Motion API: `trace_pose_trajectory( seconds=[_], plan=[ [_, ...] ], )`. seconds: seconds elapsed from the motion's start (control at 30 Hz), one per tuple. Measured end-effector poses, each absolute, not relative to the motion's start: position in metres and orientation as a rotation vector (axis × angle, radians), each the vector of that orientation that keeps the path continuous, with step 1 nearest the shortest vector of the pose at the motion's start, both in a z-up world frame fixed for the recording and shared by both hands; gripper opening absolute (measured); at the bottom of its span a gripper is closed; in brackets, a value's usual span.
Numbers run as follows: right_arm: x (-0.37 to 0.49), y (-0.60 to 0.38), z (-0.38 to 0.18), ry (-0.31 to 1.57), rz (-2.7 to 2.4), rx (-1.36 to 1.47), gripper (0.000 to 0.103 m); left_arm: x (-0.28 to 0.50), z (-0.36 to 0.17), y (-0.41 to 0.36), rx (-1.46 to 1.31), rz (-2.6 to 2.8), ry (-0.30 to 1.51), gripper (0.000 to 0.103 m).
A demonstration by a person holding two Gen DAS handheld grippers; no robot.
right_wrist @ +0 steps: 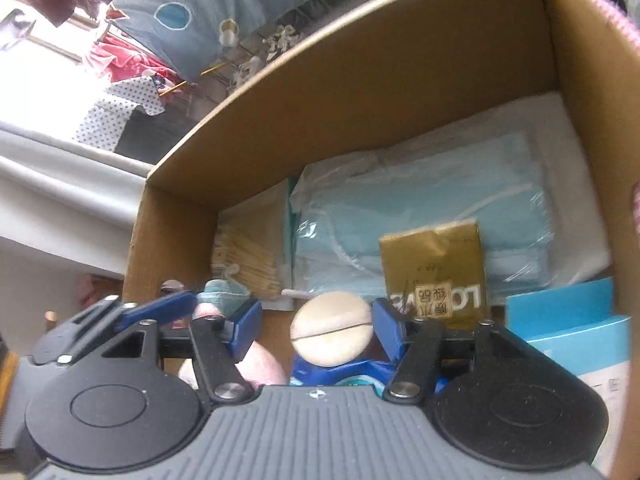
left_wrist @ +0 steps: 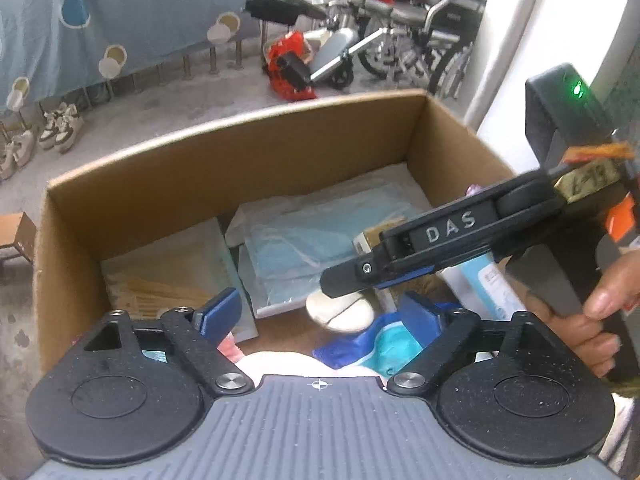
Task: Organize soft objects
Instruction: 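Carry the white sponge into the box and open the right tool, then withdraw the right tool and grasp the white sponge ring on the mat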
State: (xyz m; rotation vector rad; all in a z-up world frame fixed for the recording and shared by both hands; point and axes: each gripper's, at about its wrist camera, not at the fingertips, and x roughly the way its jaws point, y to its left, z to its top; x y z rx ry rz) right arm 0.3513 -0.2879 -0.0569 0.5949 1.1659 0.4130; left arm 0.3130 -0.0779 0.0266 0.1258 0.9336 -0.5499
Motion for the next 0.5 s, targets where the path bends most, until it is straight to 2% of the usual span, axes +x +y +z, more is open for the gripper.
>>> trace_pose_trajectory(
  seconds=[0.27, 0.5],
  plan=[
    [0.331, -0.303, -0.023, 1.064, 0.409, 0.630, 0.064, 0.289, 0.062, -0.060, 0.049, -0.526, 0.849, 0.094],
    [0.249, -0.331, 0.034, 0.864, 0.507, 0.678, 0.064, 0.235, 0.100, -0.036, -0.024, -0.563, 0.746, 0.101]
  ],
)
